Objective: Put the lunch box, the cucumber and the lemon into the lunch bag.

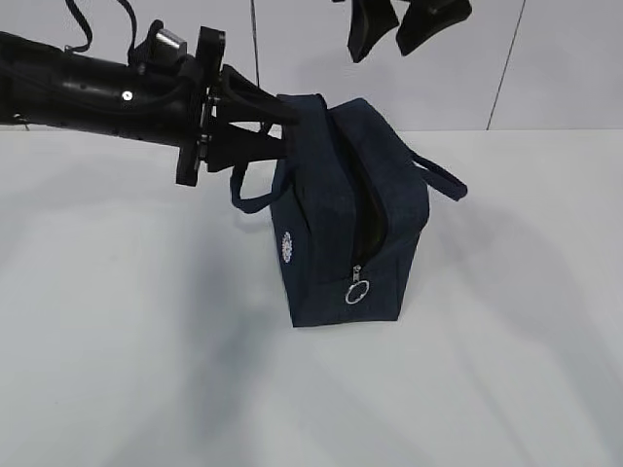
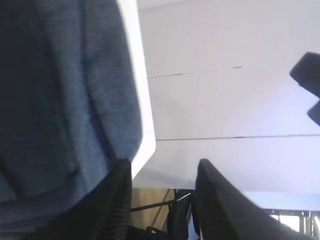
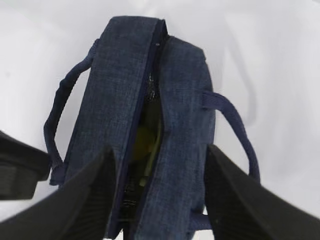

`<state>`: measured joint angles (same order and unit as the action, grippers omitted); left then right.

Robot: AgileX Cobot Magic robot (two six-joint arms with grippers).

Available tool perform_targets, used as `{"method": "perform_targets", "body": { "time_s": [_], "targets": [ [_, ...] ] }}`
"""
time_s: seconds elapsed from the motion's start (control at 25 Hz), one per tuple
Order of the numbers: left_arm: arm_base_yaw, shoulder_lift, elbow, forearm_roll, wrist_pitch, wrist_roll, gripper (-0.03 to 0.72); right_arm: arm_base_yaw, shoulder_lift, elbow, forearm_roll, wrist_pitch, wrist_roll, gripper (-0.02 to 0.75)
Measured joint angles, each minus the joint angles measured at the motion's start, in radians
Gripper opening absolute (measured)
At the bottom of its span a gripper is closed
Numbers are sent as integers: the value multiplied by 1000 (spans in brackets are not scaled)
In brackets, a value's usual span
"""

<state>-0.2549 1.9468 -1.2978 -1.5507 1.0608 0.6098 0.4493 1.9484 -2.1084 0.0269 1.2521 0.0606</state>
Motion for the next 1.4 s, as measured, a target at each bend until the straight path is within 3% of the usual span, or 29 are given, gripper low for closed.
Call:
{"method": "perform_targets", "body": {
  "time_s": [0.48, 0.64, 0.72, 0.96, 1.28, 1.4],
  "targets": [
    [27, -14, -121, 44, 73, -4, 305, 0, -198, 62, -4, 4, -33, 423],
    [42, -23, -199, 178, 112, -59, 301, 0, -321, 216, -39, 4, -37, 423],
    [44, -23, -238, 297, 122, -109, 300, 0, -394, 318, -42, -32, -37, 423],
    [44, -36, -316, 569, 137, -248, 300, 0, -592, 668, -44, -315, -40, 422],
    [29, -140, -325, 920, 155, -426, 299, 0, -735, 1112, -44, -750, -48, 422],
    [19, -182, -325, 988, 159, -466, 299, 0, -754, 1250, -44, -944, -50, 422]
  ]
}}
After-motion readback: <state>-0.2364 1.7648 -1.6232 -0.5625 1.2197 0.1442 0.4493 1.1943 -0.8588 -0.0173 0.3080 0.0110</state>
